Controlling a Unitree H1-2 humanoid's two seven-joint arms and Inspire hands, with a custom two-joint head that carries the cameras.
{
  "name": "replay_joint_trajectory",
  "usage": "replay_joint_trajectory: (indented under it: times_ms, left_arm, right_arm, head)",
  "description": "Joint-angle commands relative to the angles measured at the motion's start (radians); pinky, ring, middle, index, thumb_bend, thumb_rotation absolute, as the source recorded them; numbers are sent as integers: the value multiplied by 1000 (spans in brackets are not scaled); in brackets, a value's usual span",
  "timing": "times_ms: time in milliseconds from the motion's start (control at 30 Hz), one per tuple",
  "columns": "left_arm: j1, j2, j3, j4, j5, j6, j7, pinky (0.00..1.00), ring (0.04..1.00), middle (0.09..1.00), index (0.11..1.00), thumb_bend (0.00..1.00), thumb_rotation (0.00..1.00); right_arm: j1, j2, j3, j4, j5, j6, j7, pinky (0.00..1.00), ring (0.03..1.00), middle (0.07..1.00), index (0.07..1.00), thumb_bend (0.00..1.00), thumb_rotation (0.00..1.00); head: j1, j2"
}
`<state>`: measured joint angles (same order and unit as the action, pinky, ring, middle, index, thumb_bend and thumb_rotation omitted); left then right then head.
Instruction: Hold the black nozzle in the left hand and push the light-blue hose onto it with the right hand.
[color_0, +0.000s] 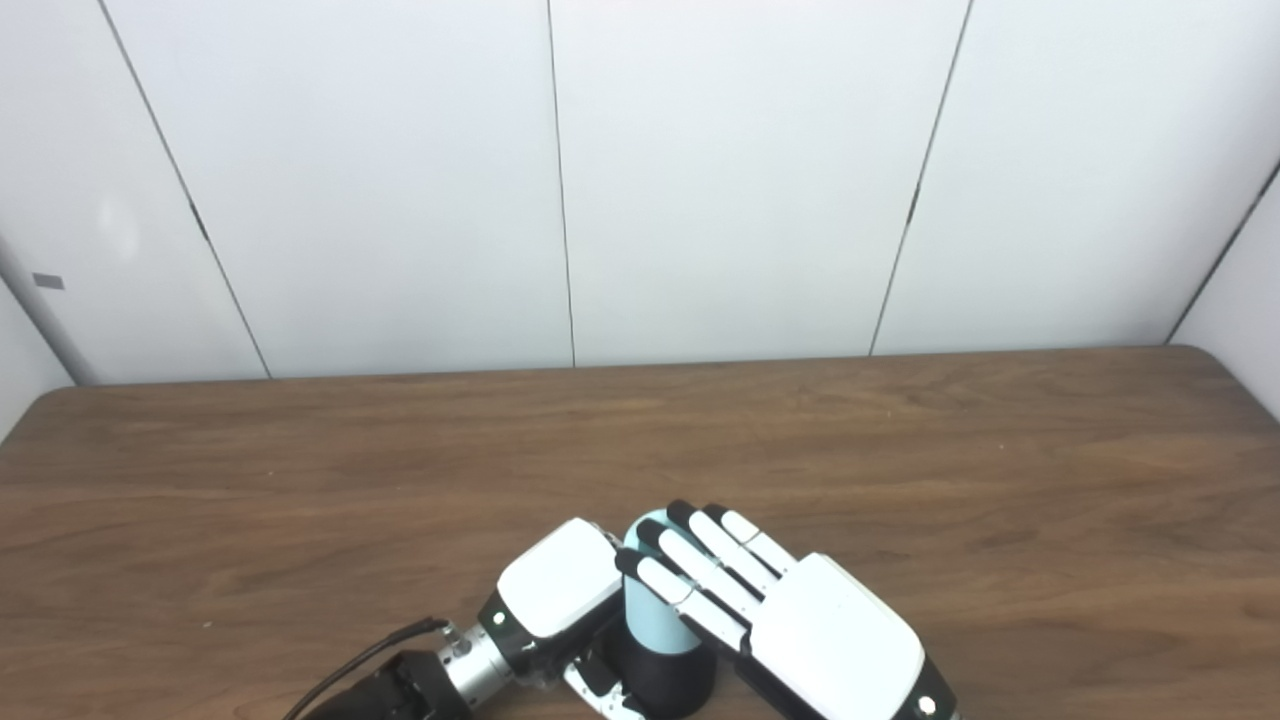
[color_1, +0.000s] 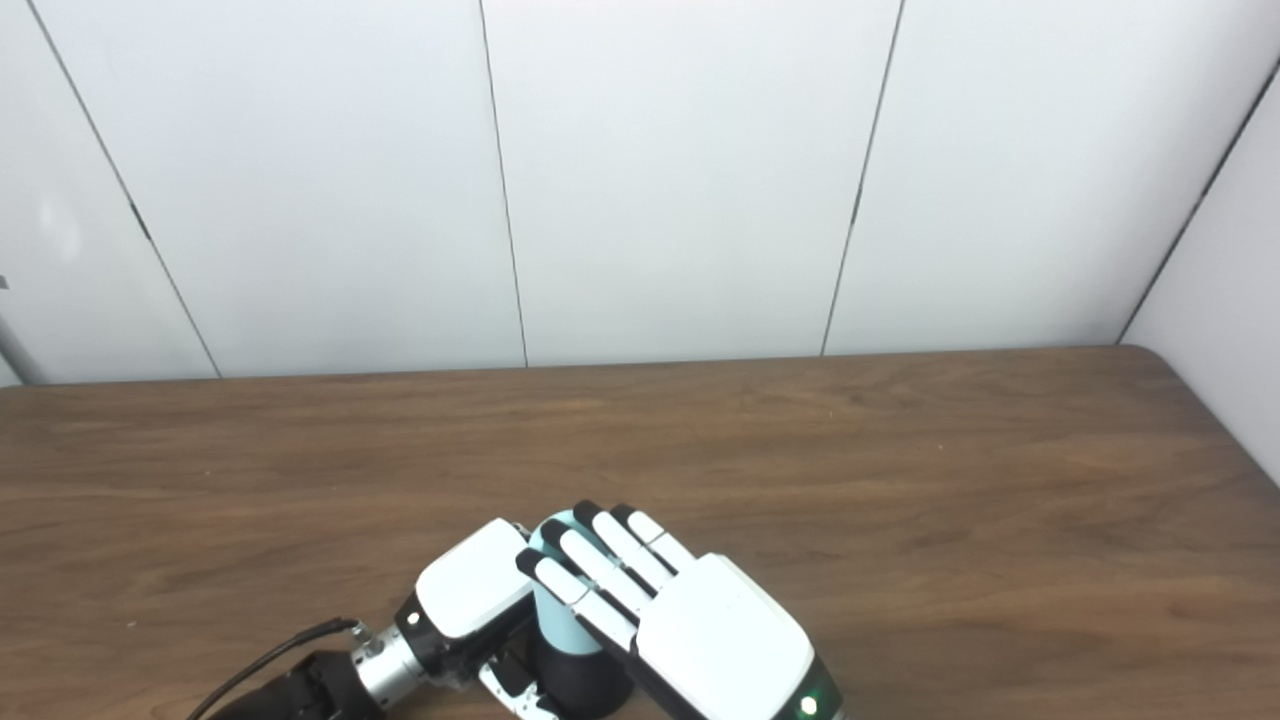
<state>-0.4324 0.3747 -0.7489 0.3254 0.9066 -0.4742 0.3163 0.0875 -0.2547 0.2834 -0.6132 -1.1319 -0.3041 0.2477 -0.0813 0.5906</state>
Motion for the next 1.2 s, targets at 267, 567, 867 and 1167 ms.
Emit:
replay_joint_trajectory:
  times_ms: [267,567,867,1167]
  left_arm:
    - [101,-18,-59,57,40,5,-40,108,159,471,478,524,0]
    - [100,-21,-51,60,62,9,-51,122,172,471,477,523,0]
    - [82,-21,-71,102,59,5,-12,118,168,431,474,521,0]
    - [81,-28,-61,117,32,6,-28,117,168,458,478,522,0]
  right_arm:
    - [14,7,8,65,76,-4,-75,925,964,963,942,795,842]
    - [-48,67,-20,57,93,45,-73,1000,1000,1000,1000,850,861]
    - [-80,105,-56,59,151,23,-129,1000,1000,1000,1000,840,893]
    - [-79,121,-76,61,217,-21,-210,1000,995,993,967,812,816]
  head:
    - [-5,0]
    - [-5,1]
    - [-6,-1]
    - [-5,-3]
